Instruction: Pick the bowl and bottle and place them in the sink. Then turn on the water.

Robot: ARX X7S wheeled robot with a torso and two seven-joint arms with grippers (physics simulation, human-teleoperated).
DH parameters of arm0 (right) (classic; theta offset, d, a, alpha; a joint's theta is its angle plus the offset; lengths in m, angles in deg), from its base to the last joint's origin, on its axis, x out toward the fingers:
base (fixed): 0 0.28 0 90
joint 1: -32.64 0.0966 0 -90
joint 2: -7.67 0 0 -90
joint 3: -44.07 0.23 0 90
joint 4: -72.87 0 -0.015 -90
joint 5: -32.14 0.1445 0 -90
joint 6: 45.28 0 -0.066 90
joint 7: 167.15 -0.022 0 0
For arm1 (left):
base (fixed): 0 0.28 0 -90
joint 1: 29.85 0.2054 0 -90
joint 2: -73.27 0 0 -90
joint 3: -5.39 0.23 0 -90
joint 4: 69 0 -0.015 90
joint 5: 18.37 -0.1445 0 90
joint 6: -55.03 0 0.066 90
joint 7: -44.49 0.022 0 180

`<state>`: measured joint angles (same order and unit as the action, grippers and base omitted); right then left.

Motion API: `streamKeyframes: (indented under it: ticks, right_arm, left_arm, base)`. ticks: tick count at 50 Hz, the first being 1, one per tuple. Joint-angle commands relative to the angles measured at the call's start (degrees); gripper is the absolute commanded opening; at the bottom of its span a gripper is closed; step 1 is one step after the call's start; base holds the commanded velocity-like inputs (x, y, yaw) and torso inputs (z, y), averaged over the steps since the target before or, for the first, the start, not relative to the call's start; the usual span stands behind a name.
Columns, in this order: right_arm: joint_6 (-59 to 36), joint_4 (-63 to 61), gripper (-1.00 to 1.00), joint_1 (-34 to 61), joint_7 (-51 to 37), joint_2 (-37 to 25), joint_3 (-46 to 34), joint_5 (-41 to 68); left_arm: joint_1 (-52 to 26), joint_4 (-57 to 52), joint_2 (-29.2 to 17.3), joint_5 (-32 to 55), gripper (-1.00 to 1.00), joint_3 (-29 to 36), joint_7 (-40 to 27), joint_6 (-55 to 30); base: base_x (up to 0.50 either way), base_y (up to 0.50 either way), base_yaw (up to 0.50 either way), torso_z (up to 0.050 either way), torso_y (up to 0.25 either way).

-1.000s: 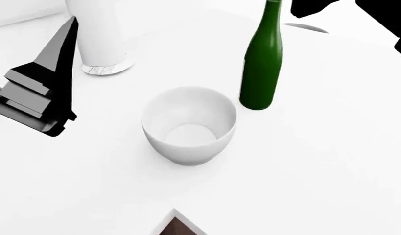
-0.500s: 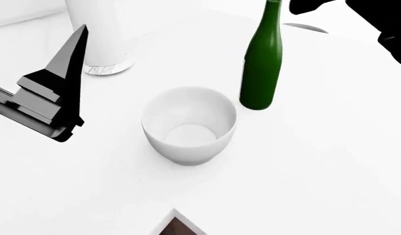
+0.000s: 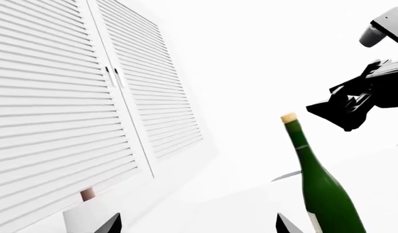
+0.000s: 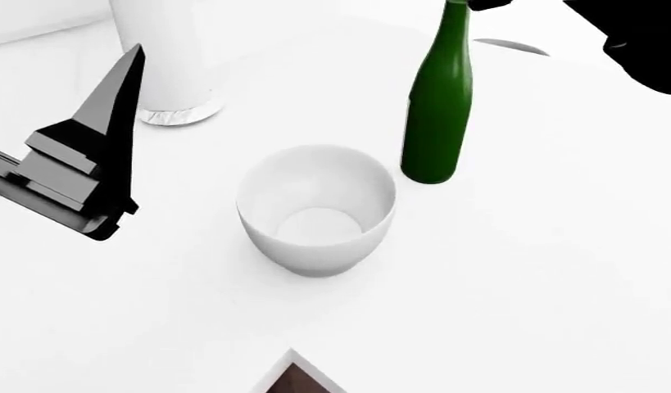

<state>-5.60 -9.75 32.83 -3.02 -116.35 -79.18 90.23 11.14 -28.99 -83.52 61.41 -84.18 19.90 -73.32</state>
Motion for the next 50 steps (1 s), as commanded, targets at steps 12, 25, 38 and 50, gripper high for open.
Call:
streamKeyframes:
  ticks: [12,25,38,50]
  right_arm:
    - [3.43,7.20,1.00,-0.38,1.33,2.94,-0.56,-2.42]
    - [4.08,8.90,1.00,-0.96,1.88,3.89,-0.57,-2.33]
    - [5.42,11.86,1.00,-1.29,3.79,5.75,-1.76,-3.33]
    - [6.45,14.82,1.00,-0.96,5.40,7.06,-2.90,-4.60]
  left_arm:
    - [0.99,0.24,0.27,-1.00,1.00,-0.15,0.18,0.11]
    - [0.83,0.24,0.50,-1.00,1.00,0.13,0.15,-0.04]
    - [2.44,0.30,0.51,-1.89,1.00,-0.56,0.51,0.49]
    - [2.96,0.20,0.08,-1.41,1.00,-1.22,0.38,0.67]
  base:
    - [0.00,0.00,0.00,0.000,0.000]
    - [0.00,0.00,0.00,0.000,0.000]
    - [0.00,0.00,0.00,0.000,0.000]
    - [0.00,0.00,0.00,0.000,0.000]
